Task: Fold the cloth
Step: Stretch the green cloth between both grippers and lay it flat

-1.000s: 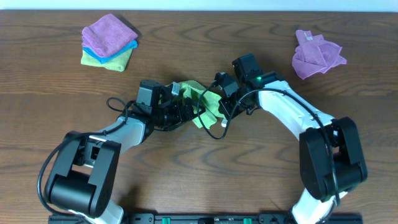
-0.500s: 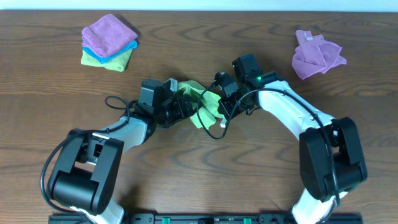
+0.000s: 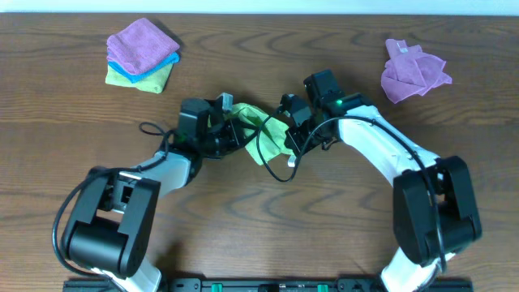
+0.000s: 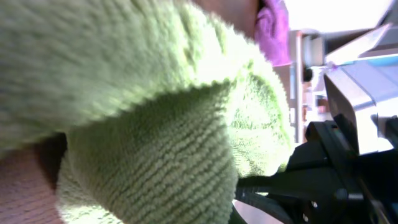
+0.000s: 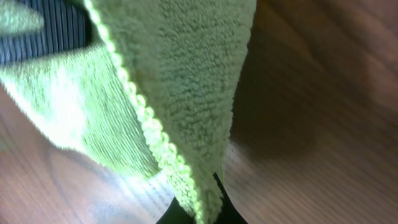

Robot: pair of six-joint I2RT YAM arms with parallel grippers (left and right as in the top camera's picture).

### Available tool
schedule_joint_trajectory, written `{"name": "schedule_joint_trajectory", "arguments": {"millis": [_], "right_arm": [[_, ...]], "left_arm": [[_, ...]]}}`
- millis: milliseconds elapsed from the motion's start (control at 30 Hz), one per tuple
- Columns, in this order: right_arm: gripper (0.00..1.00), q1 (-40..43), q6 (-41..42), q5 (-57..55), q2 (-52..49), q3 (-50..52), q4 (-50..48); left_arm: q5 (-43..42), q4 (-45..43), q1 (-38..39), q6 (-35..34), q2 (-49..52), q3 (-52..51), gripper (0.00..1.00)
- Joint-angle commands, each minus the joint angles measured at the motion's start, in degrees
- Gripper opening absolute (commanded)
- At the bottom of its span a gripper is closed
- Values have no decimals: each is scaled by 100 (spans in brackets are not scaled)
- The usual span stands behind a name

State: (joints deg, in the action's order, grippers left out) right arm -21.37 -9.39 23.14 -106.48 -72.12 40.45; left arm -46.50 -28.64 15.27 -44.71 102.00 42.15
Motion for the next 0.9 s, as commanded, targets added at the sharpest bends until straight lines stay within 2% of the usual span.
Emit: {"name": "schedule_joint_trajectory", "arguments": {"millis": [0, 233, 367, 700, 867], "right_arm": [[1, -31, 129, -166, 433, 4, 46], [1, 118, 275, -433, 1051, 4, 229], [1, 422, 315, -452, 1344, 7, 501], [1, 636, 468, -472, 2035, 7, 800], [1, 638, 468, -498, 2413, 7, 310]], "left_arm": [[-769, -35, -459, -66, -186, 83, 5], [-1759, -35, -1609, -579, -787, 278, 5], [-2295, -35, -2245, -1029, -1139, 756, 6], [-2553, -35, -2312, -1453, -1178, 1777, 6], [-2361, -31, -2208, -1449, -1174, 1810, 6]]}}
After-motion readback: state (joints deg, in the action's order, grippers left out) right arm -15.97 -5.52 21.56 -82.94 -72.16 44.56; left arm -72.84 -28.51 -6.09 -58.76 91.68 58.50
